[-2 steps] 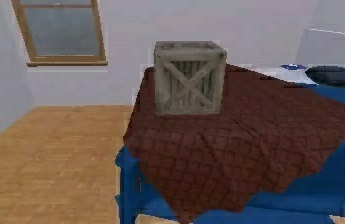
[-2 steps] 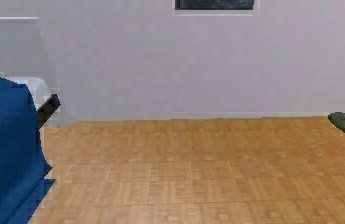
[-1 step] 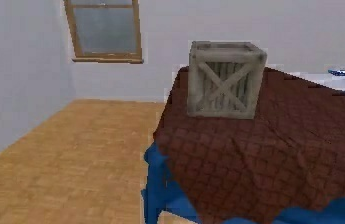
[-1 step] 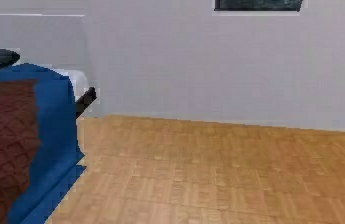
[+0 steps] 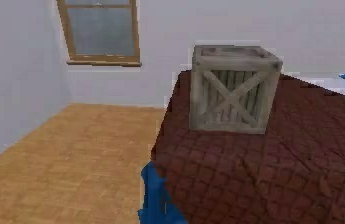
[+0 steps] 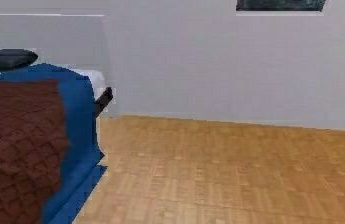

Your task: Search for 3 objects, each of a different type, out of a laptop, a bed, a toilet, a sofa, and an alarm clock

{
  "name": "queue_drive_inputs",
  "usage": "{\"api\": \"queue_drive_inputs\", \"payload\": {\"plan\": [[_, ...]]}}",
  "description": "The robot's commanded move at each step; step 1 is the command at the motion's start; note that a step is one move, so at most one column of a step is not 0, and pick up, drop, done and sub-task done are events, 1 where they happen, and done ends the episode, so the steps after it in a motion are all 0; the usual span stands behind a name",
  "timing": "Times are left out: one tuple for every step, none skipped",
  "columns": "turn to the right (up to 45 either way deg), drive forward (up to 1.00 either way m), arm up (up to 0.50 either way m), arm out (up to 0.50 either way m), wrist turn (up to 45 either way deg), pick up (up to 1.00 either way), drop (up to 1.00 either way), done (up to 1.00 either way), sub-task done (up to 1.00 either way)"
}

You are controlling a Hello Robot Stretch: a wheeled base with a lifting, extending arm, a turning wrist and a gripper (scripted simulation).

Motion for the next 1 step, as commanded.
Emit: {"api": "queue_drive_inputs", "payload": {"plan": [[33.0, 0.00, 0.00, 0.00, 0.0, 0.00, 0.00, 0.00, 0.00]]}}
